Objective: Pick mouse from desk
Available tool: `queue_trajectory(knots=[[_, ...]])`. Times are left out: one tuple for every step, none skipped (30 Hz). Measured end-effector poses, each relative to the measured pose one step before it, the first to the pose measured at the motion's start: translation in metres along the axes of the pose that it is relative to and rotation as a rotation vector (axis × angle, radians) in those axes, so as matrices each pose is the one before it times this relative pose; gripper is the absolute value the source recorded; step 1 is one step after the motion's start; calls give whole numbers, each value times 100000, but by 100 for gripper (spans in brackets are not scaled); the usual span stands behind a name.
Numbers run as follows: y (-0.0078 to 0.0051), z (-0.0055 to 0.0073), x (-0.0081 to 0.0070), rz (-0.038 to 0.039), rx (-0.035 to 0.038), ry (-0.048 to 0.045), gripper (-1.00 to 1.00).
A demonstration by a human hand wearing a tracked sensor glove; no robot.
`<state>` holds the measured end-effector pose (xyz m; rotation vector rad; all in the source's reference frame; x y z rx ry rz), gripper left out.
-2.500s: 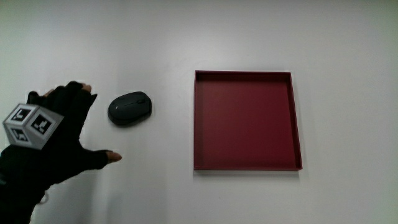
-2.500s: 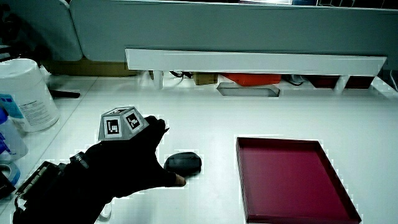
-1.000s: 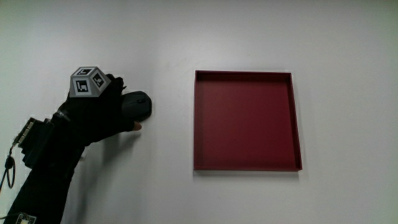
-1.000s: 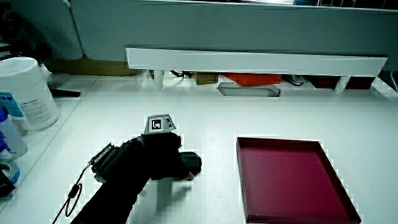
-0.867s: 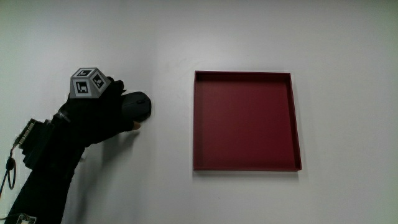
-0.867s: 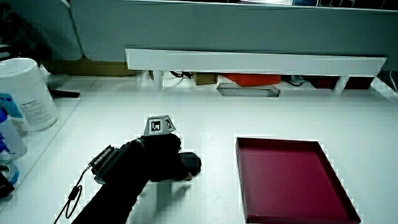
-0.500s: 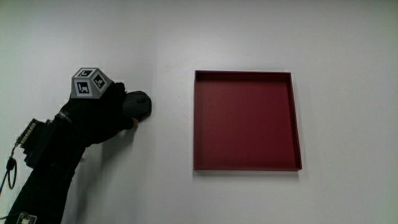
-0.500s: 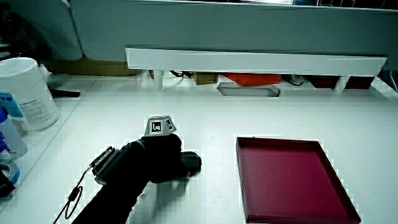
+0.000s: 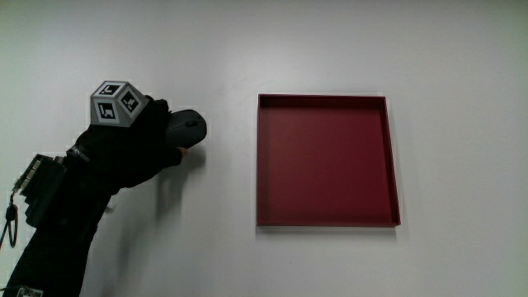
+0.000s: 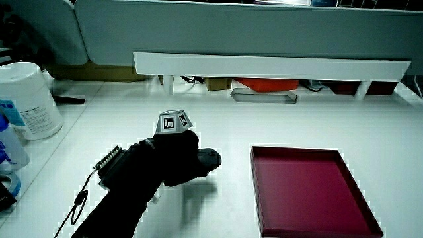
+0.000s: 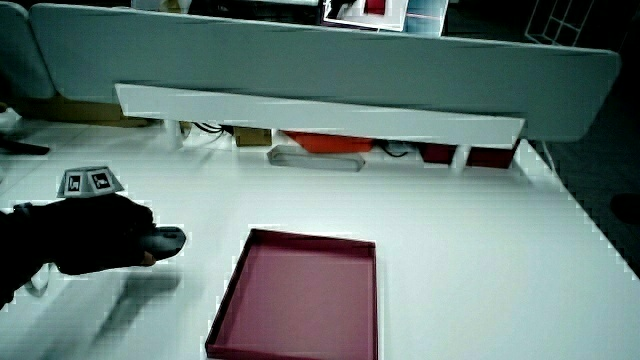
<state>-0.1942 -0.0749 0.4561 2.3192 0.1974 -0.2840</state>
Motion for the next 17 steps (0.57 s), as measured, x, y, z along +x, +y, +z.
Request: queue_trajectory(knots=[[-282,364,395,-1687,994,-176,100],[-274,333,417,-1043,361,-735,100],[-458,507,693,-946,612,1084,100],[-99,261,391,-1980,715,-80,100],[-189,327,533,-558,318,-1262,100],[-54,219,518,-1231,-976,-122,100],[158,60,396,-3549,2621,248,100],[-164,290,743,1438,-1694,-3232,100],[-110,373,810,-3459,942,2948,100],[81,176,561,-2373,816,-484,100],[266,-12,396,-271,156,-1014,100],[69,192,641,-1774,-476,-1070,100],[352,-79,434,-1848,-568,-219,100],[361,-78,427,-1848,-568,-219,100],[218,-67,569,-1036,-245,240,100],[224,-65,567,-1036,-245,240,100],[588,-227,232,-5674,1018,4083,100]])
